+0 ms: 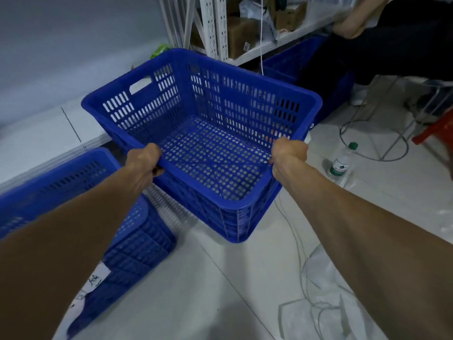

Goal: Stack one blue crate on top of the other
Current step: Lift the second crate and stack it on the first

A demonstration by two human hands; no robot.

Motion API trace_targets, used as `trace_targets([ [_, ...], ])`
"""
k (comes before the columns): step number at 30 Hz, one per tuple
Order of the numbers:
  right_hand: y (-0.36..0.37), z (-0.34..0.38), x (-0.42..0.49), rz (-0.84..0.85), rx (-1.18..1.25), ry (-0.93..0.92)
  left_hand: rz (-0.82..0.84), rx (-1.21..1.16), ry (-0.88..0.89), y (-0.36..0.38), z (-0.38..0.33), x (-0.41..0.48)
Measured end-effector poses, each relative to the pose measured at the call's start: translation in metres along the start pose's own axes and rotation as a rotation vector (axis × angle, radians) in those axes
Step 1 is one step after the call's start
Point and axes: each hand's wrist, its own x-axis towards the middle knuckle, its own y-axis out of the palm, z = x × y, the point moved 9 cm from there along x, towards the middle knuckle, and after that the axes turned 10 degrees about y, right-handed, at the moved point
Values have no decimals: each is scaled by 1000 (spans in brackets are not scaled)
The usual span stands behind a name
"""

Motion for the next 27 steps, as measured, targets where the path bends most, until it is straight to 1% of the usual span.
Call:
trace_targets([
  [4,-3,23,-29,-13,-13,11,16,32,-35,-18,-20,-10],
  [7,-5,39,-52,-16,-36,20,-5,39,-60,-34,-38,-19],
  [12,-13,72,-86,-30,-29,37,-2,61,-130,-59,-81,-34],
  [19,-32,140,-127,-75,-102,-3,18,37,-202,-82,-140,-59],
  [23,-40,166,-137,-86,-96,1,16,12,-213,-83,-172,-64],
  [27,-52,186,-147,-96,-119,42,4,17,-201,-88,-207,-71],
])
